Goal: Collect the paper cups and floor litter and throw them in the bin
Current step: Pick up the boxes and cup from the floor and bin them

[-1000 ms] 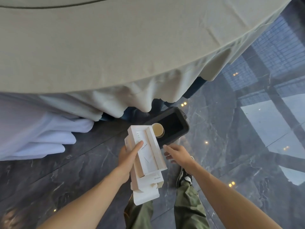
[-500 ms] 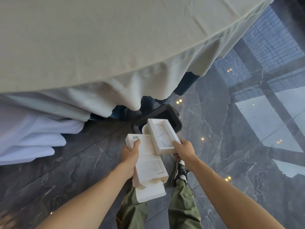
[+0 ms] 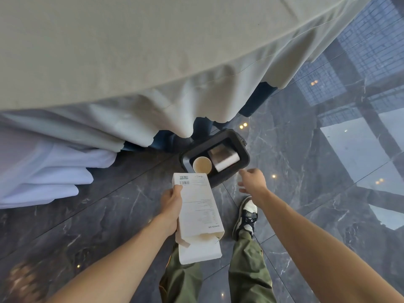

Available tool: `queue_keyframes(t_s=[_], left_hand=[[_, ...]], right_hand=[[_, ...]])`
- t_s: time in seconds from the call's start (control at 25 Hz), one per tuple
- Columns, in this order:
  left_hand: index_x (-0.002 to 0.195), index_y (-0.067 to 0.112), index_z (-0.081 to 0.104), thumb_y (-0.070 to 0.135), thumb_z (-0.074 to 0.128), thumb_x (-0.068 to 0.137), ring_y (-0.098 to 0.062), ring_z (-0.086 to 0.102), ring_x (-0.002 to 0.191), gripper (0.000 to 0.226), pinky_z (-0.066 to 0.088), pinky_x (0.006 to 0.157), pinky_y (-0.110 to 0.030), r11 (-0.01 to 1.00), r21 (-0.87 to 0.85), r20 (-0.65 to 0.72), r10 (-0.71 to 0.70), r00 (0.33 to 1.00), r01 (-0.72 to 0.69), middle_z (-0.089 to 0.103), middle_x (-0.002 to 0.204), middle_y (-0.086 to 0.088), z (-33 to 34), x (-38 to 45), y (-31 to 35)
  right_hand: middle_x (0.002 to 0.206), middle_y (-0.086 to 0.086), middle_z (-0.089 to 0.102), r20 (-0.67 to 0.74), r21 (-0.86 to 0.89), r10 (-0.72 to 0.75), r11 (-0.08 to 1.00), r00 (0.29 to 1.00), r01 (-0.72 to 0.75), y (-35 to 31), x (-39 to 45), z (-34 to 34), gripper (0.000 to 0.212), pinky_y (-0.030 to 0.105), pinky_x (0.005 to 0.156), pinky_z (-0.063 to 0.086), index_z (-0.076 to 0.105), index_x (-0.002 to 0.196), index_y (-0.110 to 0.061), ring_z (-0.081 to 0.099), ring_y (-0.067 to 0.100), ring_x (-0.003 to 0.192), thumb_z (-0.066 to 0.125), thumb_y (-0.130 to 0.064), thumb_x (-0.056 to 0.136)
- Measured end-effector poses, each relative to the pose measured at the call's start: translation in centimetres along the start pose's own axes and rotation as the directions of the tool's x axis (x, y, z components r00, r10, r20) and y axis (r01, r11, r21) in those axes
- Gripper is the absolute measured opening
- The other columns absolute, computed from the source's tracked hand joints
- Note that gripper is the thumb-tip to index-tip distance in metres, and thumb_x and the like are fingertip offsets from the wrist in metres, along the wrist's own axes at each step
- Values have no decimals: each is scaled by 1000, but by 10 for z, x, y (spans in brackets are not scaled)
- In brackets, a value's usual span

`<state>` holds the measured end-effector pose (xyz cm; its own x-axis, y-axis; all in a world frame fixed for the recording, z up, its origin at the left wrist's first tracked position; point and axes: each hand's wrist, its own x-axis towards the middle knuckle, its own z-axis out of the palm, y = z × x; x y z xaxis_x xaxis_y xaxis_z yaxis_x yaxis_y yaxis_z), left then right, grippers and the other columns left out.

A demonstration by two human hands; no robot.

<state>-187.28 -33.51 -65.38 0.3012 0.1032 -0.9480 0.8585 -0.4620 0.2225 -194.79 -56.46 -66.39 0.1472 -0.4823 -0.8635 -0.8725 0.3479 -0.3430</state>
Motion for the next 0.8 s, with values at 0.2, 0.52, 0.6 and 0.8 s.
queue_keyframes(t_s=[0.2,0.52,0.6,0.8], left_hand=[[116,20,69,49,52,103,-31,77,100,36,59,98,-52,992,-107,47,-61,997,66,81,106,-8,14,-2,12],[101,20,63,39,61,104,-23,69,77,20,58,66,-35,987,-151,120,-41,992,60,71,97,-11,18,-1,19],[102,20,63,30,65,103,-24,70,80,10,59,70,-35,994,-98,177,-36,983,54,69,101,-12,16,-2,16],[124,14,68,25,63,104,-21,73,97,23,58,84,-33,999,-50,300,27,954,-13,75,110,-5,22,-7,21]], right_hand=[[117,12,75,573,-84,161,987,804,-138,21,-34,3,52,50,97,58,69,118,-12,74,32,107,69,-56,90],[105,13,77,366,109,109,981,924,-158,18,-28,15,29,36,77,60,70,109,-3,75,26,88,66,-28,95],[106,13,77,247,98,136,981,959,-165,14,-17,18,33,41,83,58,68,112,-4,74,31,97,66,-32,94],[113,16,72,151,124,133,980,979,-153,0,-1,13,40,43,82,57,64,117,-3,71,35,103,65,-36,94]])
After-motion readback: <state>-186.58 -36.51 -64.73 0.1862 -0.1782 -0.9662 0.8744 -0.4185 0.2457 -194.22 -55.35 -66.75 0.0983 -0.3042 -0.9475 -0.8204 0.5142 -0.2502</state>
